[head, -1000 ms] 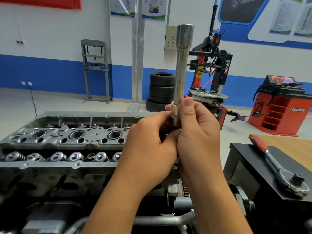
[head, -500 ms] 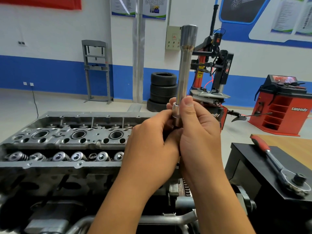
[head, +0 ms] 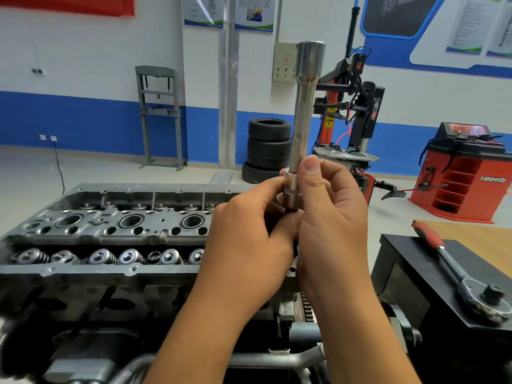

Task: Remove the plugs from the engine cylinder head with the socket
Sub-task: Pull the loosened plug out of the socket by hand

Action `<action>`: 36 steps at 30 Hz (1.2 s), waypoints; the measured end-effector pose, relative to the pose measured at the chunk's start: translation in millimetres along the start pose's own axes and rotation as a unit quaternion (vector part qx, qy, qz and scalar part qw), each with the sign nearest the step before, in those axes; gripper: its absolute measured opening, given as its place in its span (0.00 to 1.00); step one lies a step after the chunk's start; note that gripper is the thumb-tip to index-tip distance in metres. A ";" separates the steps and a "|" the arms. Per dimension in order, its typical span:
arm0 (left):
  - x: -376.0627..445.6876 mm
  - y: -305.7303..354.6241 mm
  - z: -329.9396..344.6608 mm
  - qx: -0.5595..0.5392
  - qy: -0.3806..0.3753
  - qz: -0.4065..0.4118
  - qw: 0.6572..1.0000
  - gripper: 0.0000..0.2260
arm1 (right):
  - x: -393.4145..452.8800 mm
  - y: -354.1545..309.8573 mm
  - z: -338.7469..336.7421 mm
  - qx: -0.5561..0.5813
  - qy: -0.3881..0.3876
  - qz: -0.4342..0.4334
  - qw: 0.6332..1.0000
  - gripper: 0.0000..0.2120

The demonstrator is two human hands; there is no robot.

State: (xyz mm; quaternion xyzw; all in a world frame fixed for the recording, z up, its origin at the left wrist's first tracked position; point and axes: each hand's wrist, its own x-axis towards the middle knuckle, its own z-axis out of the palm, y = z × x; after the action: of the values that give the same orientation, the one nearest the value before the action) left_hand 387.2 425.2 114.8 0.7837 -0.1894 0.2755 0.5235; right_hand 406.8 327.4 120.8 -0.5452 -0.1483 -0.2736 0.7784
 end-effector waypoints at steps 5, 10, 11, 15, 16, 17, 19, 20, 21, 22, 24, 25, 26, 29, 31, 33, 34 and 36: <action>-0.7 -0.5 1.6 -0.010 0.020 -0.010 1.000 0.15 | -0.7 0.0 -1.9 -0.003 -0.019 -0.026 0.999 0.13; -0.1 -1.3 -0.3 -0.023 -0.016 0.014 1.000 0.11 | -0.3 0.3 -1.5 -0.017 -0.008 -0.005 1.000 0.21; -0.3 -1.6 -0.4 -0.021 -0.020 0.018 0.999 0.12 | -0.3 0.3 -1.0 -0.019 -0.003 0.000 1.000 0.21; -0.3 -3.0 1.7 -0.020 0.009 0.007 1.000 0.13 | 0.1 -1.1 1.4 -0.006 0.002 0.011 1.000 0.16; -0.5 -3.3 2.2 -0.023 0.018 -0.004 1.000 0.14 | 0.3 -1.7 1.1 0.004 0.005 0.012 1.000 0.14; -0.6 -3.7 2.3 -0.020 0.025 -0.011 0.999 0.14 | 0.4 -2.0 0.7 0.003 0.006 0.008 1.000 0.13; -0.2 -3.9 2.1 -0.010 0.030 -0.012 0.999 0.13 | -0.6 -1.1 -0.5 -0.010 -0.001 -0.008 1.000 0.15; 0.2 -3.5 1.9 -0.009 0.026 -0.008 1.000 0.13 | -1.2 -0.6 -0.8 -0.009 -0.005 -0.012 1.000 0.16; 0.9 -2.9 1.9 -0.012 0.015 -0.003 1.000 0.11 | -1.2 0.0 -1.0 -0.009 -0.005 -0.015 1.000 0.17; 1.4 -2.4 1.7 -0.020 -0.005 0.000 1.000 0.10 | -0.7 0.6 -1.1 -0.014 -0.003 -0.018 1.000 0.18; 1.7 -1.6 0.6 -0.031 -0.040 0.003 0.999 0.10 | 0.5 1.2 -0.7 -0.031 0.004 -0.018 0.999 0.18; 1.9 -1.7 -0.3 -0.035 -0.047 0.003 0.998 0.10 | 0.5 1.5 0.0 -0.036 0.006 -0.016 0.999 0.17; 1.9 -2.3 -0.7 -0.040 -0.047 0.002 0.998 0.10 | 0.6 1.9 0.6 -0.040 0.007 -0.016 0.999 0.16; 0.8 -3.8 0.6 -0.044 -0.013 -0.005 0.999 0.10 | 0.2 1.3 2.0 -0.051 0.003 -0.016 0.999 0.17; 0.2 -4.0 2.7 -0.036 0.008 -0.007 0.999 0.10 | -0.3 0.4 1.8 -0.038 -0.008 -0.006 0.999 0.17; -0.3 -3.6 4.2 -0.034 0.015 -0.011 0.999 0.11 | -1.1 -0.6 0.8 -0.016 -0.015 0.001 1.000 0.12; -0.4 -3.4 4.6 -0.032 0.016 -0.012 0.999 0.11 | -1.4 -0.8 0.4 -0.015 -0.014 -0.004 1.000 0.11; -1.0 -3.5 4.5 -0.022 0.020 -0.006 1.000 0.12 | -1.6 0.1 -0.4 -0.021 -0.011 -0.016 1.000 0.13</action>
State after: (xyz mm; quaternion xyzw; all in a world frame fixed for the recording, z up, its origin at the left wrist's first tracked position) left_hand 389.5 422.4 110.4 0.7677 -0.1799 0.2839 0.5457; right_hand 405.5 327.5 119.7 -0.5621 -0.1595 -0.2828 0.7606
